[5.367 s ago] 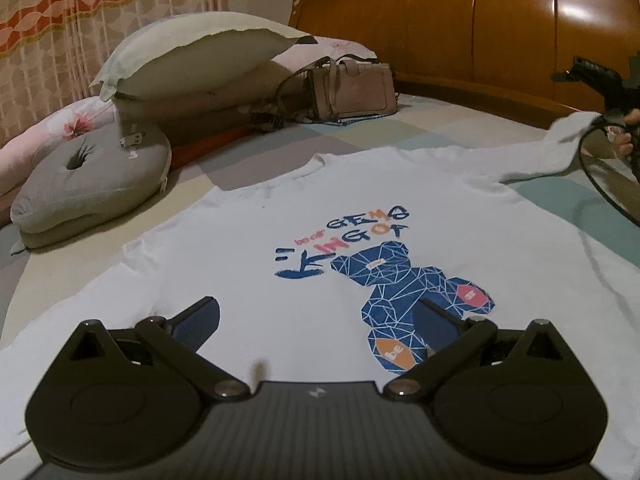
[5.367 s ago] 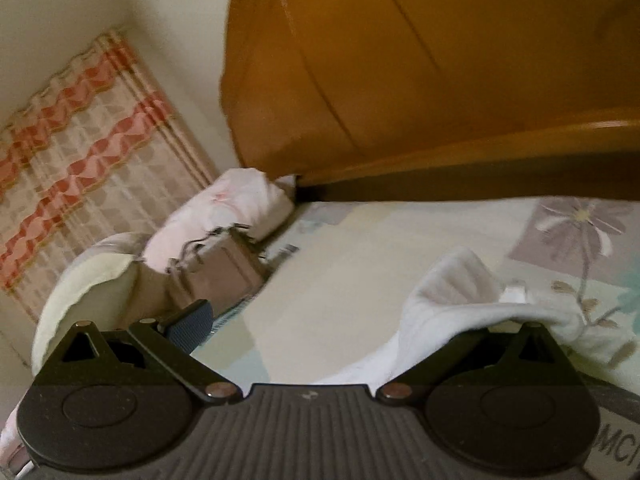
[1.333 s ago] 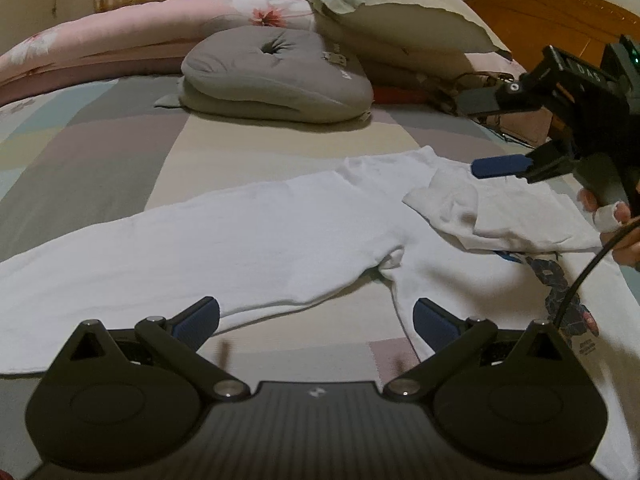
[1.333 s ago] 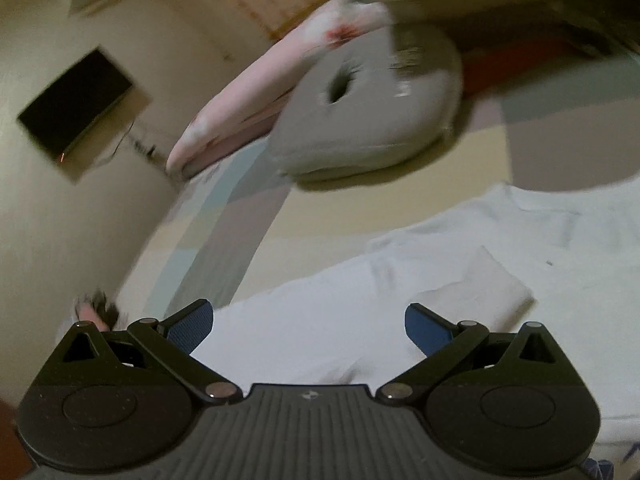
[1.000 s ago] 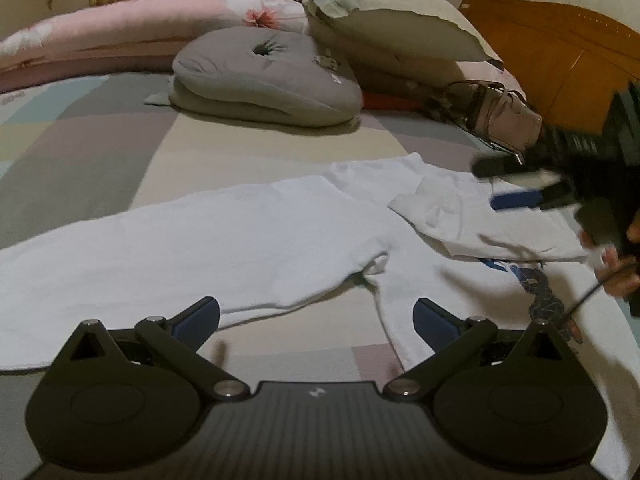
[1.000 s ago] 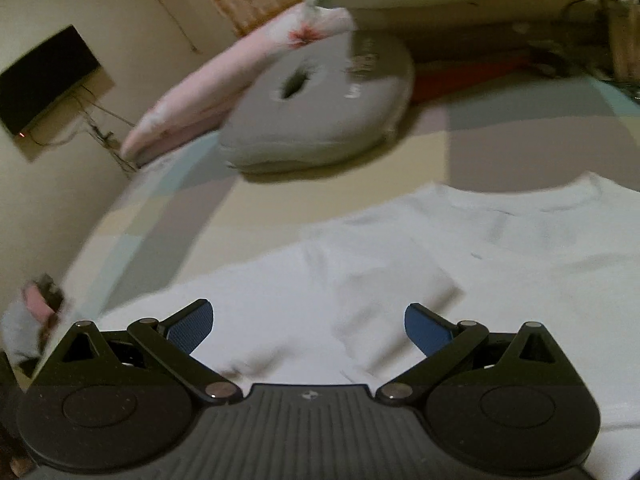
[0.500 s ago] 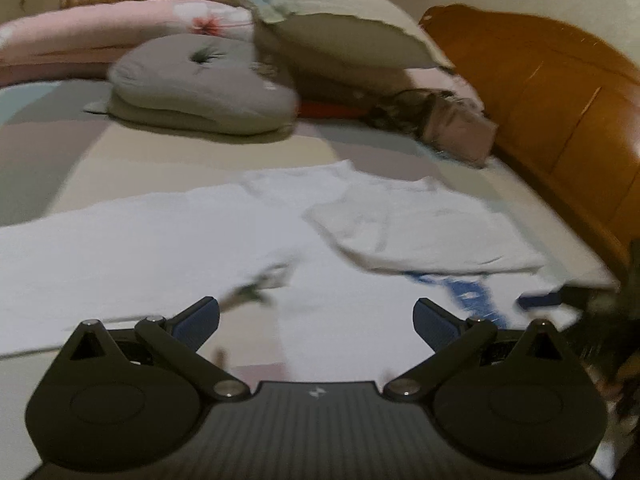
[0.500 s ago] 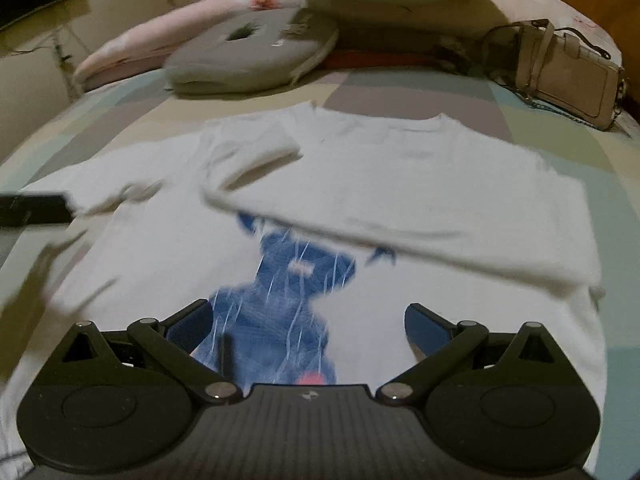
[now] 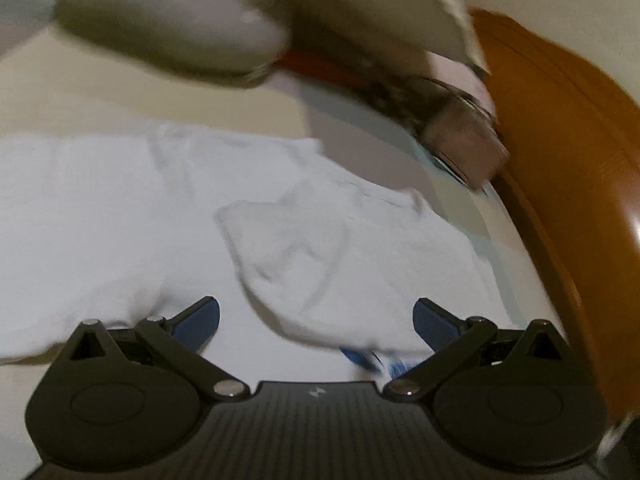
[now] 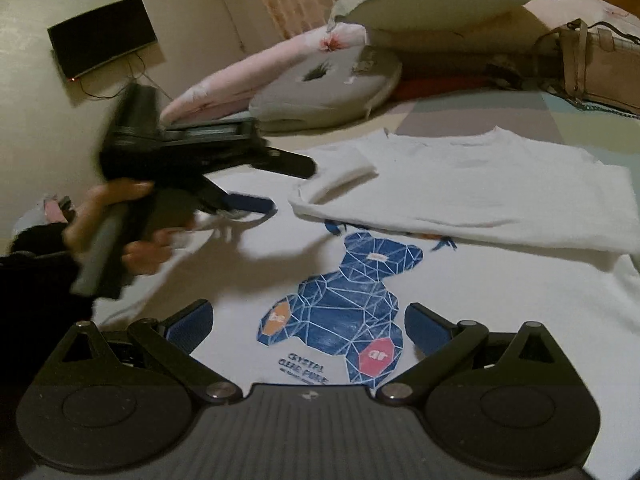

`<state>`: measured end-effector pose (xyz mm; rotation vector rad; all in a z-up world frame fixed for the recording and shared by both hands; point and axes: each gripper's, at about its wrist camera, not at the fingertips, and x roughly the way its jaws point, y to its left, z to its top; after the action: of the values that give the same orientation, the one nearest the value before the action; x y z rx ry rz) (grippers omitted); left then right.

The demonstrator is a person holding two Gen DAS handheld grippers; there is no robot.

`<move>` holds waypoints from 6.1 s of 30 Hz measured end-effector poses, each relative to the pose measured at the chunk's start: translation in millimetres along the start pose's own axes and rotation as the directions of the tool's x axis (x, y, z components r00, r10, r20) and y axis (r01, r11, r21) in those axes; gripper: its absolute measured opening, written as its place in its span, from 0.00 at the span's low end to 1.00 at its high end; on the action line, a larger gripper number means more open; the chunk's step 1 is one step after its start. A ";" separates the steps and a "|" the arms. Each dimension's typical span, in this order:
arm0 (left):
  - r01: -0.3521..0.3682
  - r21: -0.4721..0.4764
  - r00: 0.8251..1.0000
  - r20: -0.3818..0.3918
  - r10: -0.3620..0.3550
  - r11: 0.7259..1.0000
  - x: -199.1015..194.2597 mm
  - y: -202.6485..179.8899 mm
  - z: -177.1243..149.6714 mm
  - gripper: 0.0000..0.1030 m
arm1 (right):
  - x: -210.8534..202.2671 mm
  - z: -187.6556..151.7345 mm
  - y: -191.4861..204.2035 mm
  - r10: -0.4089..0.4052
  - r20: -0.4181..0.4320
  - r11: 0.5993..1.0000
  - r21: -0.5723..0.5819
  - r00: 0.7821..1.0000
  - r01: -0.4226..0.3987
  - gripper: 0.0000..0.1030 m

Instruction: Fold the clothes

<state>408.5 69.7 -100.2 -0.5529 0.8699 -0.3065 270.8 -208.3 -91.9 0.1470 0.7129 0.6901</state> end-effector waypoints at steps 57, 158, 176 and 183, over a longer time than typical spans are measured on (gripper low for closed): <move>-0.329 0.211 0.944 0.109 0.312 0.921 14.1 -30.1 -5.2 0.42 | -14.8 2.4 -48.1 -0.152 -0.004 0.975 0.161 0.988 0.151 1.00; -0.325 0.502 0.942 0.096 0.323 0.801 -50.6 -115.7 -164.1 0.98 | -34.7 -12.7 -73.6 -0.330 -0.069 0.944 0.012 0.942 0.331 0.92; -0.408 0.470 0.913 0.206 0.352 0.783 -79.2 -109.8 -172.9 0.99 | -25.3 -27.8 -56.2 -0.412 -0.102 0.906 -0.147 0.905 0.396 1.00; -0.399 0.293 0.917 0.146 0.371 0.869 -64.2 -74.4 -166.5 0.99 | -20.8 -14.0 -58.2 -0.403 -0.128 0.915 -0.067 0.906 0.398 1.00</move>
<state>235.4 -16.4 -103.0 -0.0829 0.8072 -0.0514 281.2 -267.7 -111.4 -0.0857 0.8325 0.3194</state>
